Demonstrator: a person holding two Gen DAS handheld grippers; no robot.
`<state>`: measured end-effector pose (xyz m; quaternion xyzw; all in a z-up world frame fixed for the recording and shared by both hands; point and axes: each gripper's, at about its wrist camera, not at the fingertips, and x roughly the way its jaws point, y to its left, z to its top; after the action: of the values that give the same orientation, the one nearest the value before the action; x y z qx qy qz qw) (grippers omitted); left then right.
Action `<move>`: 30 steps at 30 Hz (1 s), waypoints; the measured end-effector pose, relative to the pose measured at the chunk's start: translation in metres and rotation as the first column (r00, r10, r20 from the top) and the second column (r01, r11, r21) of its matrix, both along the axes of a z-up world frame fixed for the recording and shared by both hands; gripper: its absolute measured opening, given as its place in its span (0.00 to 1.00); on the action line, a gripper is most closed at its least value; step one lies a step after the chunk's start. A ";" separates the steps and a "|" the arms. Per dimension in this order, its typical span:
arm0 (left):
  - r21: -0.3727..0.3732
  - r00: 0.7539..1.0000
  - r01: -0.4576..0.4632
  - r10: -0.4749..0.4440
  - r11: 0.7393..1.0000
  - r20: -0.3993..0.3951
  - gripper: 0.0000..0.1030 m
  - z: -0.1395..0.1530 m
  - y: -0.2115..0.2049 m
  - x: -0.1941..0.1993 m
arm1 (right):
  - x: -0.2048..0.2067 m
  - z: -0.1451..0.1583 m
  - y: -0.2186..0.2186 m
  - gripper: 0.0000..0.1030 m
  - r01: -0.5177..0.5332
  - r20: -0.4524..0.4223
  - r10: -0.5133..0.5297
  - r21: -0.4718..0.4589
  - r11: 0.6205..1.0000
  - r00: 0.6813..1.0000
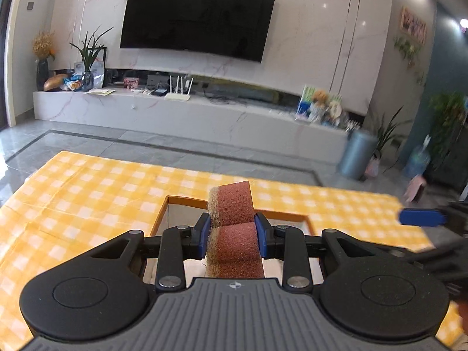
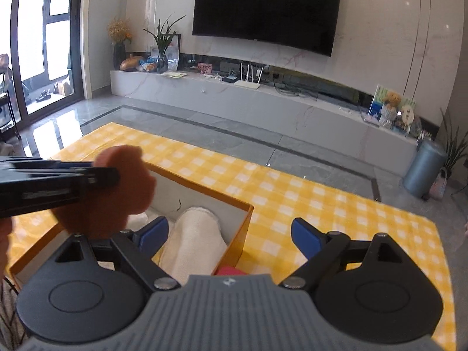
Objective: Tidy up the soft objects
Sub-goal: 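Lower the red sponge into the cardboard box and open the left tool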
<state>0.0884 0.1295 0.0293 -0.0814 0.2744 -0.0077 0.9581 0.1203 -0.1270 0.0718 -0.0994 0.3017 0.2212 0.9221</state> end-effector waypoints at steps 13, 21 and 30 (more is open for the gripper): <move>0.181 0.993 -0.026 0.047 0.983 -0.111 0.35 -0.044 -0.017 0.052 | 0.028 -0.035 0.021 0.82 -0.044 -0.043 0.044 0.006 0.999 0.998; 0.282 0.993 -0.053 0.081 0.958 -0.088 0.72 -0.051 -0.025 0.047 | 0.039 -0.052 0.025 0.81 -0.045 -0.090 0.043 -0.015 0.999 0.995; 0.312 0.988 -0.099 0.130 0.945 -0.081 0.91 -0.038 -0.034 0.041 | 0.029 -0.046 0.012 0.81 -0.003 -0.096 0.004 0.010 1.000 0.995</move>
<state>0.1293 0.0952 -0.0084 0.0523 0.3150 0.0949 0.9429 0.1492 -0.1146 0.0257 -0.0846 0.3444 0.2289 0.9066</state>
